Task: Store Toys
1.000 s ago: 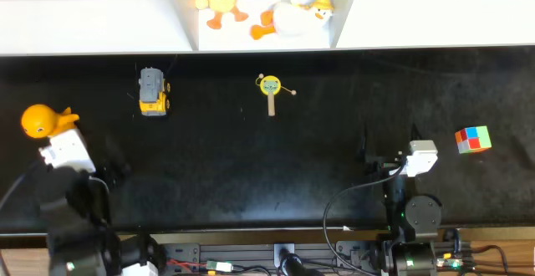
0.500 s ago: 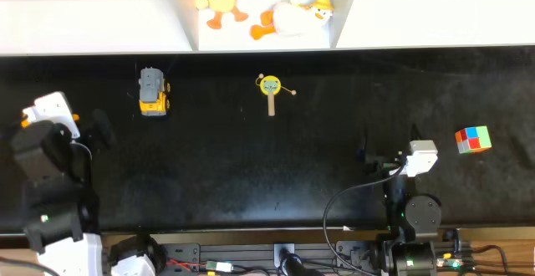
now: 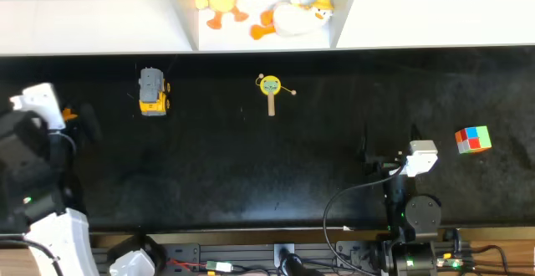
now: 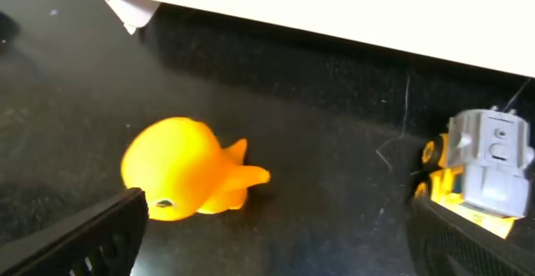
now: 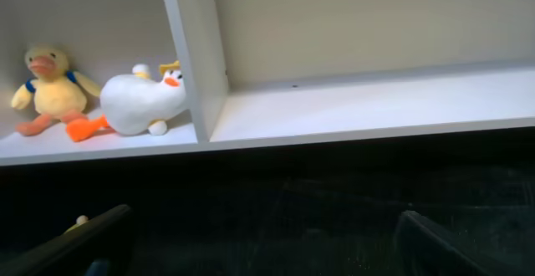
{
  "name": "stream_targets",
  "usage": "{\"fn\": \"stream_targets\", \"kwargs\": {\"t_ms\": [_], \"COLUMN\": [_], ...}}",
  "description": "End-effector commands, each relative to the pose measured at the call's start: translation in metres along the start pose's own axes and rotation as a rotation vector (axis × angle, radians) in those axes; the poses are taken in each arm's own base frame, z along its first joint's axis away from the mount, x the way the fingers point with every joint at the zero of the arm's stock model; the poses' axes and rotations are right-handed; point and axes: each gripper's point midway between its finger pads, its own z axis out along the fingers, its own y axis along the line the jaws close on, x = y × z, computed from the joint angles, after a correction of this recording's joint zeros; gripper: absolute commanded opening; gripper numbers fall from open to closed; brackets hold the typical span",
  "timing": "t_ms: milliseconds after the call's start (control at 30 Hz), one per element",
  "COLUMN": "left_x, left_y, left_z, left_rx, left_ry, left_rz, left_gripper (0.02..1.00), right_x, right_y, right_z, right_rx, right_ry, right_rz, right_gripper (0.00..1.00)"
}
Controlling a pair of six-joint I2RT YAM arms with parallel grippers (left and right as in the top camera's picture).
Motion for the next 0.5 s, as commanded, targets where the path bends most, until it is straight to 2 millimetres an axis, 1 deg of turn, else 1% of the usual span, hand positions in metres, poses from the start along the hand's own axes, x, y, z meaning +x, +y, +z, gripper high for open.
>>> {"fn": "stream_targets", "kwargs": {"t_ms": [33,267,500], "left_x": [-0.016,-0.015,-0.002], "left_y": [-0.001,-0.008,-0.013], "left_z": [-0.01,-0.012,0.006], "left_rx": [0.111,0.196,0.306], "left_ry": [-0.078,-0.107,-0.073], "left_rz": [0.092,0.197,0.201], "left_gripper": [0.998,0.998,0.998], "right_x": [0.004,0.004,0.004], "right_y": [0.002,0.002,0.002], "right_z": [0.0,0.0,0.0], "right_rx": [-0.01,-0.01,-0.01], "right_ry": [0.002,0.002,0.002], "right_rz": [-0.003,-0.003,-0.003], "right_gripper": [0.996,0.996,0.996]}}
